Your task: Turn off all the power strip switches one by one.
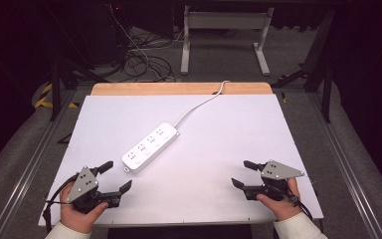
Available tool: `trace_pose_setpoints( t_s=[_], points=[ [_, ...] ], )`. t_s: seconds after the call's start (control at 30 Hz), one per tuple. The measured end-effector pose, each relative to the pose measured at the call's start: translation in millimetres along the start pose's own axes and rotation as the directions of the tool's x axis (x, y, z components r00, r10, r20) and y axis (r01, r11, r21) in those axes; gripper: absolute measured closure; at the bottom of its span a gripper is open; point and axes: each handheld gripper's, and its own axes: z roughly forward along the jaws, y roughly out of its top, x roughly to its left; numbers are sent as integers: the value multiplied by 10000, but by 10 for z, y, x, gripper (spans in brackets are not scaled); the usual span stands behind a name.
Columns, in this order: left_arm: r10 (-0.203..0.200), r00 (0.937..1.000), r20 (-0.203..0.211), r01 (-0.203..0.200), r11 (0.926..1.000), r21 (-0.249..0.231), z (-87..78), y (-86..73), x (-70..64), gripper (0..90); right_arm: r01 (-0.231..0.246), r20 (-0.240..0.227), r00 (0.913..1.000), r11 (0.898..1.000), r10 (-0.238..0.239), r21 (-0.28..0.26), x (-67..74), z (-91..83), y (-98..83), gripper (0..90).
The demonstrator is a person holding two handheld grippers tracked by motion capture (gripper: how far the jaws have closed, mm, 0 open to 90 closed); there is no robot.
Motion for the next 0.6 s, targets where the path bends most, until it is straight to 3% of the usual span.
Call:
trace_pose_setpoints(
  t_s=[0.23, 0.43, 0.53, 0.6],
  points=[
    [36, 10000, -34, -36, 10000, -25, 10, 22, -12, 103, 46, -1, 10000, 10000, -46, -19, 12, -2, -1, 272],
    [-139, 9999, 66, 139, 9999, 36, -22, 47, -20, 199, 55, -2, 10000, 10000, -55, -1, 16, 1, -3, 279],
    [-43, 10000, 24, 43, 10000, 58, -45, 61, -15, 294, 48, -47, 10000, 10000, -48, -14, 17, 4, -2, 283],
    [24, 9999, -149, -23, 9999, 107, -68, 79, -15, 296, 43, -56, 10000, 10000, -43, -21, 17, 4, -2, 283]
  ],
)
